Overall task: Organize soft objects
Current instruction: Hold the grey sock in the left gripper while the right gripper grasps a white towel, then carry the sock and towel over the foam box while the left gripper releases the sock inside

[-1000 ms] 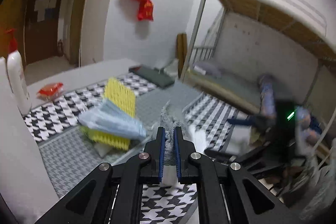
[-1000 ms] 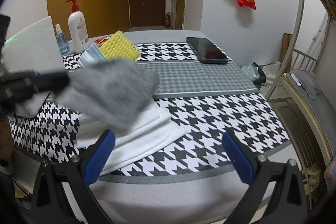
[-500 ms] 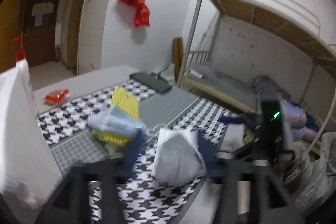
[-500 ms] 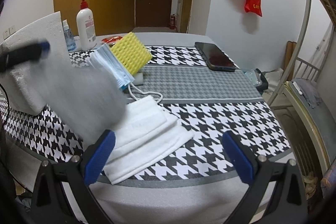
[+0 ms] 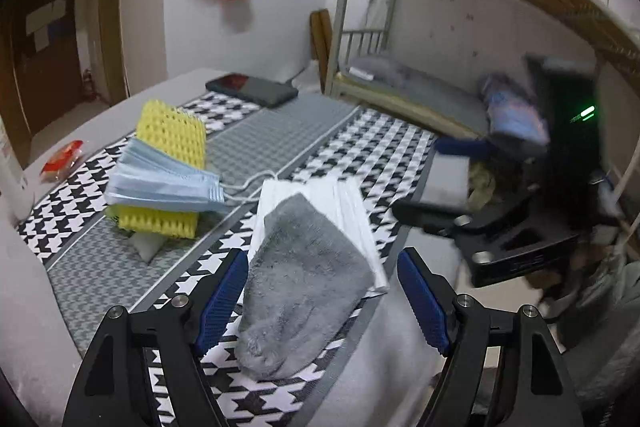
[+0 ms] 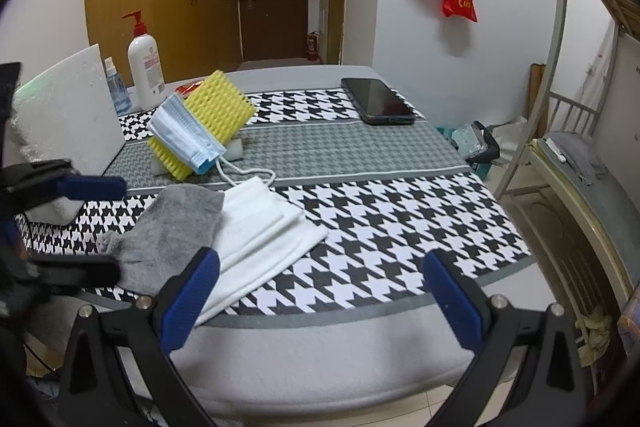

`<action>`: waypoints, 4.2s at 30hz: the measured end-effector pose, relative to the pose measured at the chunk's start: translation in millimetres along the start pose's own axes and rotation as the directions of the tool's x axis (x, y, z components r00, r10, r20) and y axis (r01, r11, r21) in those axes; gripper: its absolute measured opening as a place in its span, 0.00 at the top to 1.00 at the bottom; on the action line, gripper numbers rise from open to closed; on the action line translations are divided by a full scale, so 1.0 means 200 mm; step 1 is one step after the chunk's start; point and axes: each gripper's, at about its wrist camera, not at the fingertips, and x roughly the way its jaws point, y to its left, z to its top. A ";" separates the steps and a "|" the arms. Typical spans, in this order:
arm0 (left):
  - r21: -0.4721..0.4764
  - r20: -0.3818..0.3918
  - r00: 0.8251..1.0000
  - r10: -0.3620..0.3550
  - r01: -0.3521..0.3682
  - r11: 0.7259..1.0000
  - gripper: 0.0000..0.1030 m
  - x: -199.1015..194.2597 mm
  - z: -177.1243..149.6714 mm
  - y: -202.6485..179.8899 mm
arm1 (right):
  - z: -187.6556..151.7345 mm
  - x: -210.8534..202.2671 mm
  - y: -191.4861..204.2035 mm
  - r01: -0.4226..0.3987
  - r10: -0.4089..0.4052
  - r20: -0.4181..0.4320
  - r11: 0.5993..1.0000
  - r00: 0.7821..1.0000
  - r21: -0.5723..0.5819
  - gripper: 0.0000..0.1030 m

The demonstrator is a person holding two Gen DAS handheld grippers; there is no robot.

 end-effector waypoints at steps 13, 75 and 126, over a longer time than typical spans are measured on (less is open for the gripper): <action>-0.020 -0.069 0.995 0.072 -0.073 0.997 0.87 0.10 -0.03 0.05 | 0.05 0.02 0.02 -0.017 0.017 0.008 1.000 1.000 -0.006 0.00; -0.216 0.278 0.942 0.190 -0.132 0.968 0.87 -0.27 -0.03 0.21 | 0.17 0.14 0.19 -0.021 0.022 -0.033 1.000 0.999 0.016 0.91; -0.334 0.387 0.804 0.452 -0.335 0.881 0.87 -1.00 0.11 0.30 | 0.55 -0.25 0.53 -0.219 0.220 0.322 0.975 0.921 -0.041 0.91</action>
